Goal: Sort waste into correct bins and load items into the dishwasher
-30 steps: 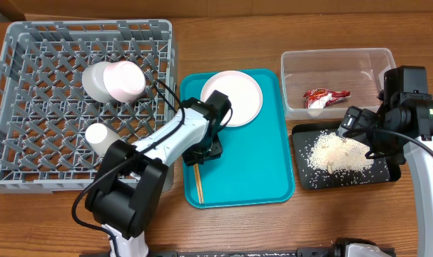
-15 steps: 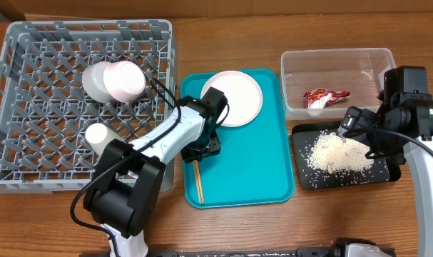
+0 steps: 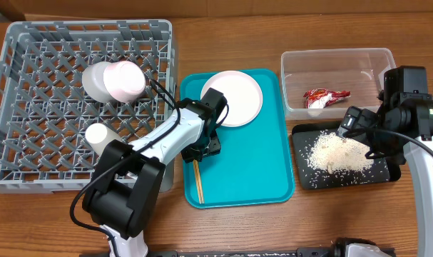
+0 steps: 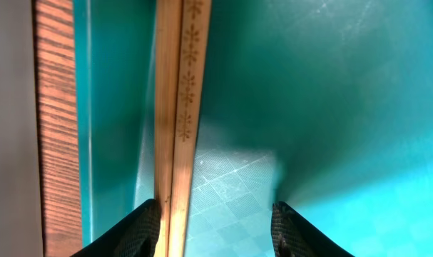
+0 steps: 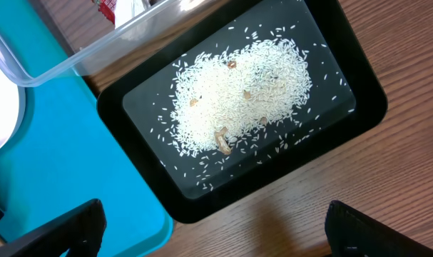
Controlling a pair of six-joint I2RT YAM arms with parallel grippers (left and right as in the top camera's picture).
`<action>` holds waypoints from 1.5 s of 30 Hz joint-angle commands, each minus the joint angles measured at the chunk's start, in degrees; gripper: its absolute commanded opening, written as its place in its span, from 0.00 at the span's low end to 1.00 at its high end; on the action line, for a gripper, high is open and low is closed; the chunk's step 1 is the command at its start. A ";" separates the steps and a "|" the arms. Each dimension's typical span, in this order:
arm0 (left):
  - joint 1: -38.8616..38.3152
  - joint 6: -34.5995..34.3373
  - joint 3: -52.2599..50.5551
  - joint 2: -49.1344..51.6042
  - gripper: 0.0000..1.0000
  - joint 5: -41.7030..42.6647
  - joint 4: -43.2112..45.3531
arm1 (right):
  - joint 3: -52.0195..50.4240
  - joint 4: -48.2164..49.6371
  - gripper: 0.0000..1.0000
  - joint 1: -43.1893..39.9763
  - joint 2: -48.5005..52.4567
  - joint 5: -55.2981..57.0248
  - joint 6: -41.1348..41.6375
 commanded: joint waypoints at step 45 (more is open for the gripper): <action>0.48 -0.48 5.84 -0.66 0.46 -4.44 -7.19 | 0.50 0.17 1.00 -0.28 -0.22 -0.04 -0.17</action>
